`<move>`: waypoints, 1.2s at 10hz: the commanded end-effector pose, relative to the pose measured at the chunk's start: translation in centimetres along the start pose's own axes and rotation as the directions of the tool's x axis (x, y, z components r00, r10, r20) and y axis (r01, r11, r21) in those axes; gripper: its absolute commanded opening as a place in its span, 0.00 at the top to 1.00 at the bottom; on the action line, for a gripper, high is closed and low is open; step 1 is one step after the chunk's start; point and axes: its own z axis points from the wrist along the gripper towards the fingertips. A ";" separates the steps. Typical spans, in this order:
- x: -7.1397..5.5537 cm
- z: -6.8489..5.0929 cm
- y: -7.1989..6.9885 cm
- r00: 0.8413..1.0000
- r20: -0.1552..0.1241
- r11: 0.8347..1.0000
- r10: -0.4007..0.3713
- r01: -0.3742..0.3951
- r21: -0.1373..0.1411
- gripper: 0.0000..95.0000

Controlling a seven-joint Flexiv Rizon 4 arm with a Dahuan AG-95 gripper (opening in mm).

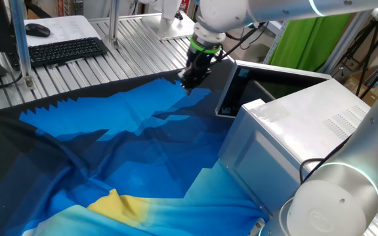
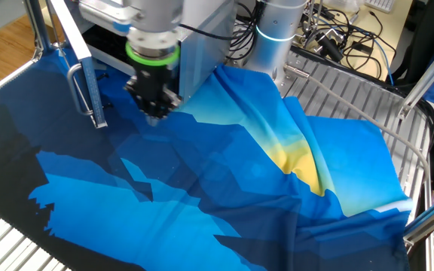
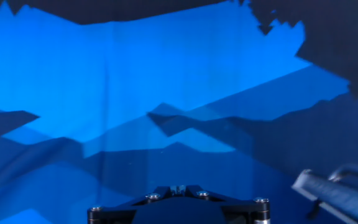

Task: Close the microwave door

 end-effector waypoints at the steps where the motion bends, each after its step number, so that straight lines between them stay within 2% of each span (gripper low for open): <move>1: -1.4 -0.8 -1.7 1.000 -0.010 1.000 -0.025 0.025 -0.016 1.00; 3: -1.8 -1.1 -2.2 1.000 -0.011 0.999 -0.028 0.028 -0.022 1.00; 6: -1.8 -1.1 -2.2 1.000 -0.011 0.999 -0.026 0.026 -0.027 1.00; 7: -1.8 -1.1 -2.2 1.000 -0.009 0.999 -0.020 0.020 -0.050 1.00; 8: -1.8 -1.1 -2.2 1.000 -0.010 0.996 0.024 -0.025 -0.083 1.00; 9: -1.8 -1.1 -2.2 0.999 -0.022 0.996 0.035 -0.037 -0.082 1.00; 10: -1.8 -1.1 -2.2 0.997 -0.048 0.995 0.067 -0.071 -0.076 1.00; 12: -1.8 -1.1 -2.2 0.994 -0.050 0.992 0.100 -0.104 -0.075 1.00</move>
